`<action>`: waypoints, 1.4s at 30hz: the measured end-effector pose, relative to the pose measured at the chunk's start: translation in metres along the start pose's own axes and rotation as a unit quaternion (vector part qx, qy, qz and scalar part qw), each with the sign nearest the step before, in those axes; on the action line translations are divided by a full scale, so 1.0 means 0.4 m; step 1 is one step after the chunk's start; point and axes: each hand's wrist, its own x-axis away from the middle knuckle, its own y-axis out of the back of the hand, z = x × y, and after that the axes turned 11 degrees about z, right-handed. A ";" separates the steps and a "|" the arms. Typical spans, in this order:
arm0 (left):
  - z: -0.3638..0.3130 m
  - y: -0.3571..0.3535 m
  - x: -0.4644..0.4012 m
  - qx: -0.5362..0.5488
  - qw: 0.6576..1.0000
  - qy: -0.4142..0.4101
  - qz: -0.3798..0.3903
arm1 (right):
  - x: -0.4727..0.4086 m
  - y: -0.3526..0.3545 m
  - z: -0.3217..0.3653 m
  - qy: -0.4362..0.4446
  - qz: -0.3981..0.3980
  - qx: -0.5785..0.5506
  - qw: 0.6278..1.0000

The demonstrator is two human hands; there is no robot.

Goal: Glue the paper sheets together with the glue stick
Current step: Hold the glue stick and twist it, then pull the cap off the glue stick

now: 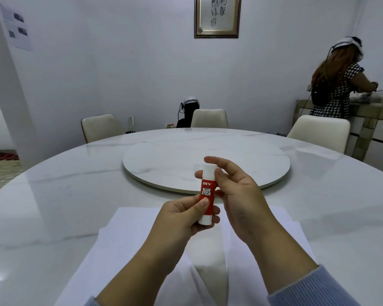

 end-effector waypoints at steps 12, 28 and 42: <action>0.000 0.003 0.000 -0.001 1.000 0.001 0.005 | -0.006 -0.002 0.009 0.005 -0.031 0.000 0.999; -0.022 0.049 -0.001 0.091 0.994 -0.037 -0.042 | -0.057 0.047 -0.008 0.010 -0.204 -0.034 0.978; -0.022 0.074 -0.016 0.107 0.989 -0.026 -0.099 | -0.155 0.041 -0.221 -0.127 -0.090 0.469 0.869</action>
